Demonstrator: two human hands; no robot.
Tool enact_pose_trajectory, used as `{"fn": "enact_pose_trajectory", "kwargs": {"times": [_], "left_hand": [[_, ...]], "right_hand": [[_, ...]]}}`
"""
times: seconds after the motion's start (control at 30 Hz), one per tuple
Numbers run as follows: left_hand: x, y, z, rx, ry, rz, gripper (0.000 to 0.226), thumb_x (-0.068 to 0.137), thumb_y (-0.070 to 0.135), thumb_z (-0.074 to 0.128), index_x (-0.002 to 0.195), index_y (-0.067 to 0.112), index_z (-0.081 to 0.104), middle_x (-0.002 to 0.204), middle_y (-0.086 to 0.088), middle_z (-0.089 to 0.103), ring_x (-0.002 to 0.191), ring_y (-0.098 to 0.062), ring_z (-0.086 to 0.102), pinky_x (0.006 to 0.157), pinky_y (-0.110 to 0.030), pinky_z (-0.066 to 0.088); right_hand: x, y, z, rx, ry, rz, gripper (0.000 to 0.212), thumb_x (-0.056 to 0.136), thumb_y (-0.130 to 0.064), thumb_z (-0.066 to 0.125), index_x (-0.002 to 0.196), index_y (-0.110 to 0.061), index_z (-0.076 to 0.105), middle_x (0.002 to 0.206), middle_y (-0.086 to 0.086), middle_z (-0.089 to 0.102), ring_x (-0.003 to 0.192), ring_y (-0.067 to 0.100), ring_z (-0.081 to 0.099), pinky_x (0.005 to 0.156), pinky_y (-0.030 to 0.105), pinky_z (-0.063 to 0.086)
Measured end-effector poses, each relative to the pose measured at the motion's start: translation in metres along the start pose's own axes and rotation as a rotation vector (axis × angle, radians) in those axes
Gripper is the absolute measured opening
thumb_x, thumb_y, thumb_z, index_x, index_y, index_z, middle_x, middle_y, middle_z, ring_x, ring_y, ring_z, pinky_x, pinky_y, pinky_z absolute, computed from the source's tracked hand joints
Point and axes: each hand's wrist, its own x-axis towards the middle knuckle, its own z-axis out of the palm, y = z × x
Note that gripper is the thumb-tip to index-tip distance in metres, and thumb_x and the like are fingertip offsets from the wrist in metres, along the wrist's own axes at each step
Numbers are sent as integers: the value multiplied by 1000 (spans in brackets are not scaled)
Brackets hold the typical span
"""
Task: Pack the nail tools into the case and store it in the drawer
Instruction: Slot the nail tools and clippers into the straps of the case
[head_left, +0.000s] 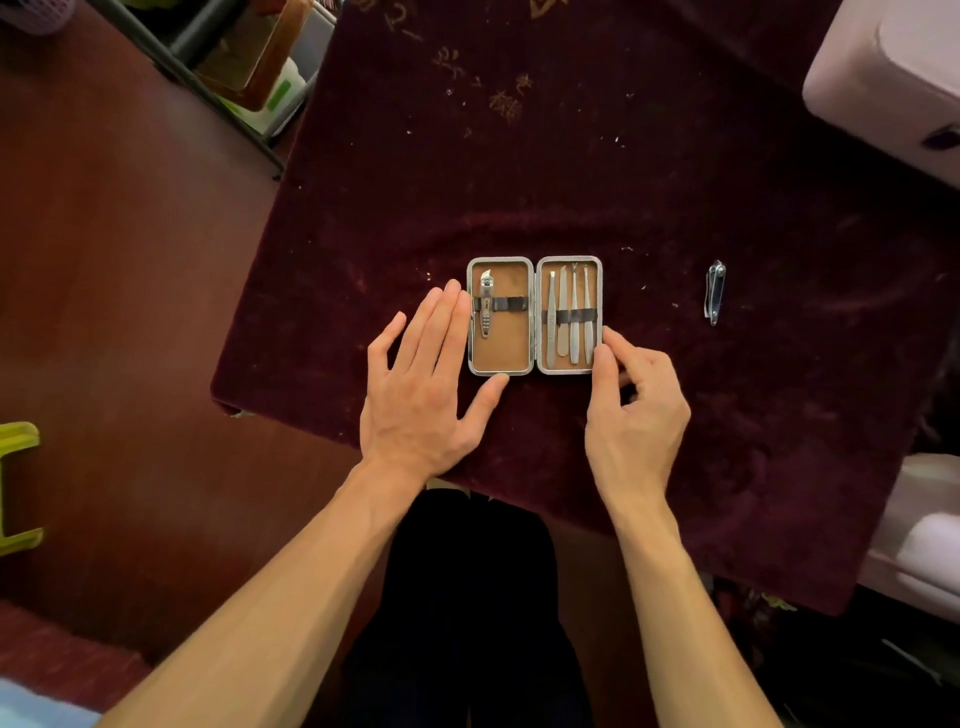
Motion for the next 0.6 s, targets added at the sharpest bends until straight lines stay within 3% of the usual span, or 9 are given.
{"fn": "enact_pose_trajectory", "kwargs": {"times": [0.17,0.27,0.37,0.47,0.6], "left_hand": [[0,2,-3,-4,-9,-1,78,102,60,40,162,11,30,170,-2,30,158,-16,28,126,-41,24],[0,2,-2,-3,-16,-5,79,101,59,42,162,12,29,170,-2,29,158,-15,27,127,-42,24],[0,2,-2,4,-20,-7,79,100,59,43,162,12,27,171,-2,28,158,-15,26,127,-42,23],[1,2,-3,5,-22,-11,79,100,58,43,162,12,28,171,-2,28,158,-16,26,127,-42,23],[0,3,-4,-2,-23,-19,79,99,58,43,162,12,28,170,-3,28,158,-16,26,127,-42,24]], "right_hand": [[-2,0,-4,17,-8,-7,26,106,-21,65,128,-18,77,97,-4,68,80,4,61,77,24,54],[14,5,-19,58,127,39,23,103,-29,68,123,-22,78,93,-15,65,76,0,61,77,19,53],[39,14,-35,66,263,102,25,100,-34,70,122,-23,77,89,-18,59,74,5,60,78,19,55],[59,20,-39,23,261,119,29,98,-35,74,124,-23,76,95,-9,59,75,10,59,76,6,47],[72,21,-36,-5,237,122,32,95,-38,78,124,-25,78,98,-9,56,65,1,49,76,-2,42]]}}
